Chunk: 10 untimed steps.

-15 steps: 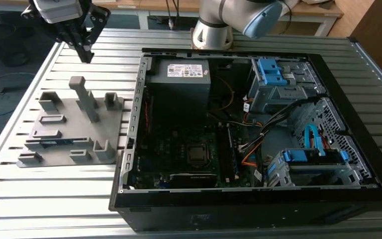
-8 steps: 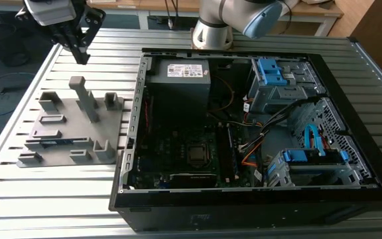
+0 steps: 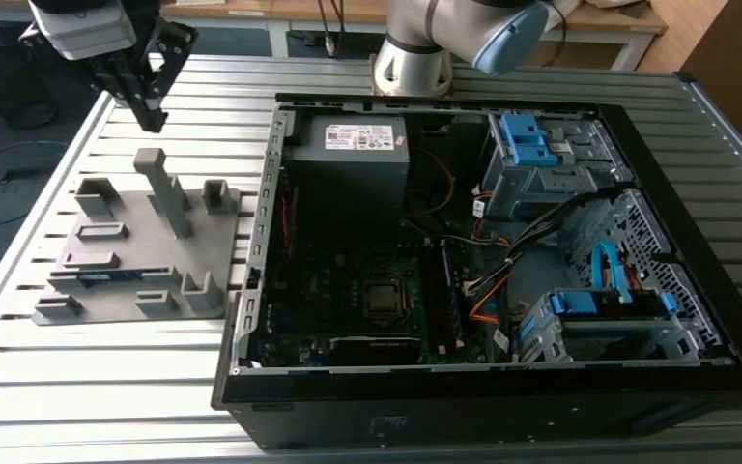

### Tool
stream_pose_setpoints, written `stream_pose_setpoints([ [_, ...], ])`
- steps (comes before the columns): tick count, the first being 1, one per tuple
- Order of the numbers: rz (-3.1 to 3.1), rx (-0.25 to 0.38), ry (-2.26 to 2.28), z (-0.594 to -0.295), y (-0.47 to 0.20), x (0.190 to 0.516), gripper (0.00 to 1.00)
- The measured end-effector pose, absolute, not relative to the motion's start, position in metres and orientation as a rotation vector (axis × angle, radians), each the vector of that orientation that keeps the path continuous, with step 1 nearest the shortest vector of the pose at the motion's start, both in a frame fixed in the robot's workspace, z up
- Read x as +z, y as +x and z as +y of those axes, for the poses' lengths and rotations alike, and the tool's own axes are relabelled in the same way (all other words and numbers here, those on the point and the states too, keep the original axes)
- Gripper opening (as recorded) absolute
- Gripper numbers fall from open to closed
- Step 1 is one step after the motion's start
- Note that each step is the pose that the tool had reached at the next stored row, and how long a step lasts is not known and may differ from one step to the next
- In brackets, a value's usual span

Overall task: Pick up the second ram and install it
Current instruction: 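Reach for the second ram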

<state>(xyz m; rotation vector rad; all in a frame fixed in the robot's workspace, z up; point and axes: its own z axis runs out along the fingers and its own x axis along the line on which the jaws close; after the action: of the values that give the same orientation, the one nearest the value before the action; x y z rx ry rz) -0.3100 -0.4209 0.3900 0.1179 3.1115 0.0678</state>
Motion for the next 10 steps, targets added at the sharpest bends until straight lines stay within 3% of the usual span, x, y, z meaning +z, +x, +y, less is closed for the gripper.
stream_pose_setpoints([
  [10,3.112,0.068,0.118,-0.4313,-0.3157,0.3872,0.1],
])
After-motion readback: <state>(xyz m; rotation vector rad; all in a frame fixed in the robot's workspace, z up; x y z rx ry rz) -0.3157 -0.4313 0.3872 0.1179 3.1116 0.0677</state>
